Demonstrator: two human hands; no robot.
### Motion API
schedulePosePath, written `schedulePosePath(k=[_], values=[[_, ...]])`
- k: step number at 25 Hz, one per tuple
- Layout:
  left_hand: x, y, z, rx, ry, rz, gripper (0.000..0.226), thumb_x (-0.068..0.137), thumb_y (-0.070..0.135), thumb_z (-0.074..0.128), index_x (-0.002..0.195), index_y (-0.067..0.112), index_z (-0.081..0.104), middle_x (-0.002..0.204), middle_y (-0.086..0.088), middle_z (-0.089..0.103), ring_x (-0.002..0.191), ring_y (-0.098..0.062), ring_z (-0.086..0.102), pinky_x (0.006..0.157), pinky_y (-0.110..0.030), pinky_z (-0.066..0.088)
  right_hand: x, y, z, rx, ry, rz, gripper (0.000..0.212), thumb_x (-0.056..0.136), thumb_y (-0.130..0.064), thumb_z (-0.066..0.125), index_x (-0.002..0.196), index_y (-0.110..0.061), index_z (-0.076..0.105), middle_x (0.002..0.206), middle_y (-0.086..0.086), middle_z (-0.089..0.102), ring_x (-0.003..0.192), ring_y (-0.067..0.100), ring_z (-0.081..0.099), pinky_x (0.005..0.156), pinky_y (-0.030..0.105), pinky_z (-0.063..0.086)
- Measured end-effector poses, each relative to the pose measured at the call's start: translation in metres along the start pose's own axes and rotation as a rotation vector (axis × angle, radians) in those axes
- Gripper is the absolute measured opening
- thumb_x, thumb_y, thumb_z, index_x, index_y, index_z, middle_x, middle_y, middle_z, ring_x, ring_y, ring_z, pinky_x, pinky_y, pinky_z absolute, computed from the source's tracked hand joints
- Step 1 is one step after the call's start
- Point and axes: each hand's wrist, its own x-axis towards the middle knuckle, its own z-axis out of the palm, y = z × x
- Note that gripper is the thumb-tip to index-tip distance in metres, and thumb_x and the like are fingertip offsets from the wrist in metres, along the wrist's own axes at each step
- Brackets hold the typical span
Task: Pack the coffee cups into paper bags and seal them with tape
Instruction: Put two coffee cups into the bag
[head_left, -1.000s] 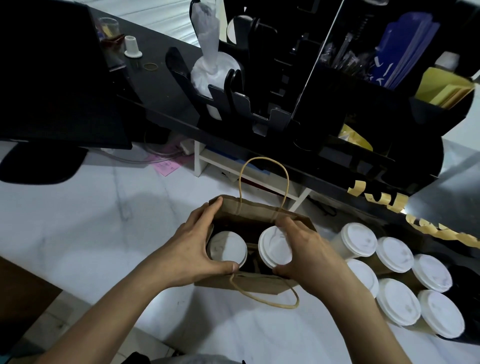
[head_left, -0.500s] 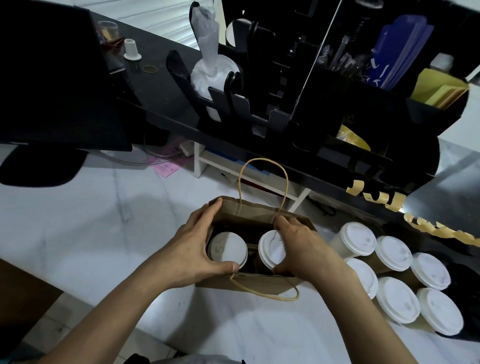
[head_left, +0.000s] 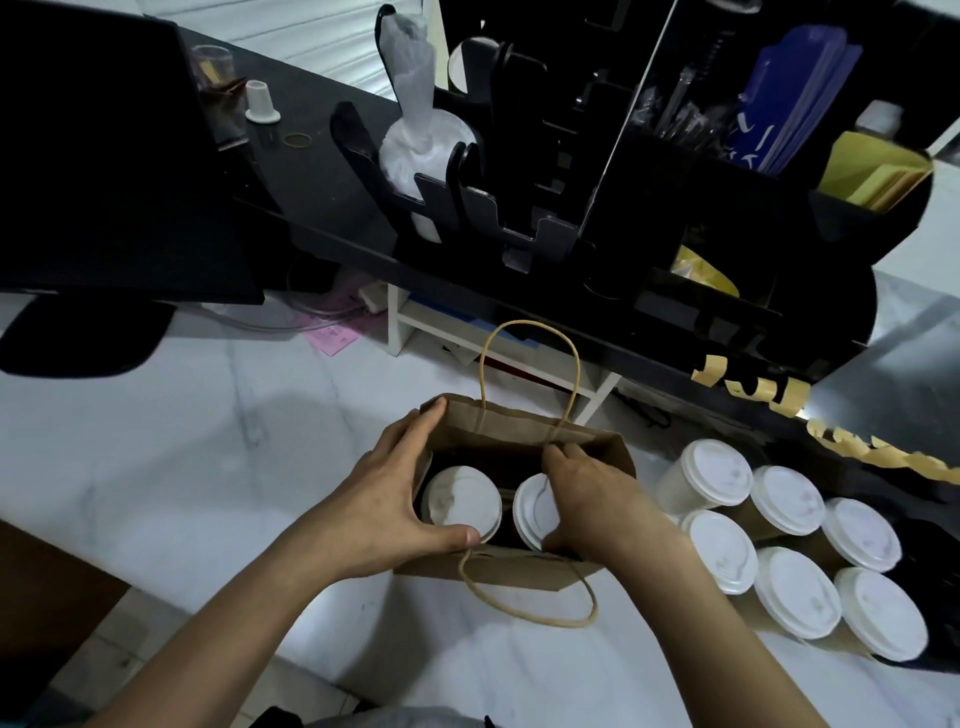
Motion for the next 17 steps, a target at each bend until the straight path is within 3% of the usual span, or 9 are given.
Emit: schedulePosePath(k=[8,17], values=[[-0.004,0.002,0.000,-0.004,0.006,0.006,0.124,0.067,0.054,0.085,0.151,0.056,-0.005,0.159,0.029,0.003,0.145,-0.007,0.025,0.115,-0.028,0.031,0.012,-0.004,0.008,0.016,-0.030,0.006,0.067,0.083,-0.012,0.077,0.141,-0.016,0.043,0.134,0.006,0.057,0.119,0.025,0.060,0.097,0.036,0.053],[-0.006,0.003,0.000,0.015,-0.014,0.013,0.123,0.067,0.056,0.084,0.150,0.057,-0.007,0.157,0.031,0.002,0.144,-0.008,0.026,0.112,-0.030,0.035,-0.011,0.001,0.010,0.194,0.065,-0.040,0.075,0.081,-0.026,0.079,0.146,-0.026,0.041,0.133,0.000,0.056,0.118,0.021,0.057,0.094,0.033,0.053]])
